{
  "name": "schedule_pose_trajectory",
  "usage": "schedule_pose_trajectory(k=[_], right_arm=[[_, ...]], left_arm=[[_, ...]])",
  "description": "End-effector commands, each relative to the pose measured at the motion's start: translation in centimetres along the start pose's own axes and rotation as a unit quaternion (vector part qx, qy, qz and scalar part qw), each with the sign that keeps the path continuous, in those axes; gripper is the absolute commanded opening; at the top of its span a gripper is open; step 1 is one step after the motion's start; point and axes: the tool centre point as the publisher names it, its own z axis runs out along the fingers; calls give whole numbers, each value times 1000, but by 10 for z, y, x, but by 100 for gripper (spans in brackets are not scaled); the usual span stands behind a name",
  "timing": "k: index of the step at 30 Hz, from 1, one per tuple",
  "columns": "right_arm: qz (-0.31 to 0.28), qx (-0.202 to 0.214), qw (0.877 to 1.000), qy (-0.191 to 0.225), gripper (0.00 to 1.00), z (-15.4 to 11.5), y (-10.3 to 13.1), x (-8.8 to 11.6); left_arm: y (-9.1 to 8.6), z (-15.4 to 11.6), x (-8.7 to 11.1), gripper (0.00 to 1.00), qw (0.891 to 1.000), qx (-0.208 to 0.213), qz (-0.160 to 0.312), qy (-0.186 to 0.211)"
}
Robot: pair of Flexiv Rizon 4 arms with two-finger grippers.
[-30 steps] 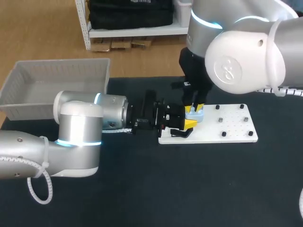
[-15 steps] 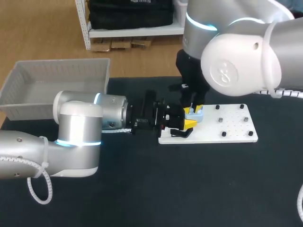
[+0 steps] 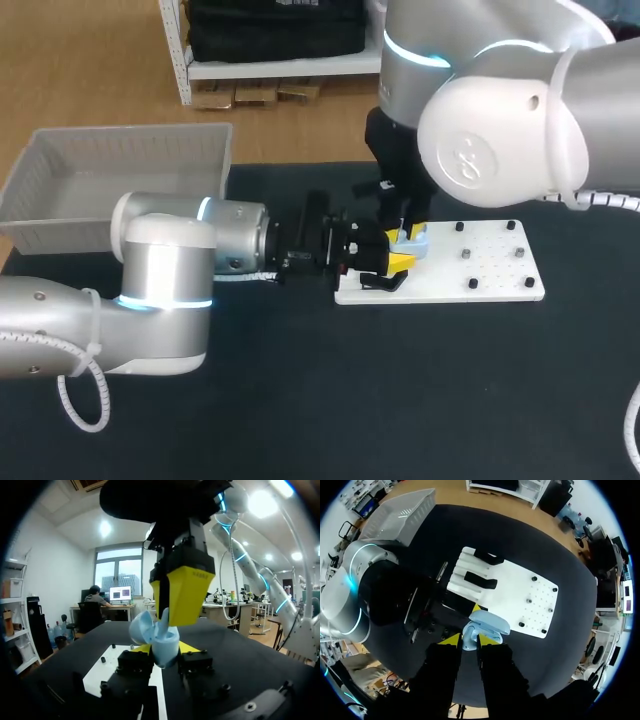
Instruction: Pick up each earbud case from the left stands, insert the matching earbuds, close the lid, and place the case in the box.
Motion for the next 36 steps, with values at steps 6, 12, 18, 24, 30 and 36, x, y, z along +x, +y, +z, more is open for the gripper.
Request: schedule_pose_trajectory(k=[6, 12, 18, 24, 30, 36], right_arm=[[-8, 8, 1000, 1, 0, 0, 7, 1], [-6, 17, 1000, 6, 0, 2, 6, 0], [1, 23, 1000, 9, 0, 3, 3, -1], [9, 23, 1000, 7, 0, 1, 0, -1], [19, 12, 1000, 10, 0, 1, -3, -3], [33, -3, 999, 15, 0, -1, -5, -6]], left_arm=[[-1, 2, 0, 0, 1000, -3, 1, -1], [-1, 2, 0, 0, 1000, -3, 1, -1], [-1, 2, 0, 0, 1000, -3, 1, -1], [-1, 2, 0, 0, 1000, -3, 1, -1], [-1, 2, 0, 0, 1000, -3, 1, -1], [-1, 2, 0, 0, 1000, -3, 1, -1]])
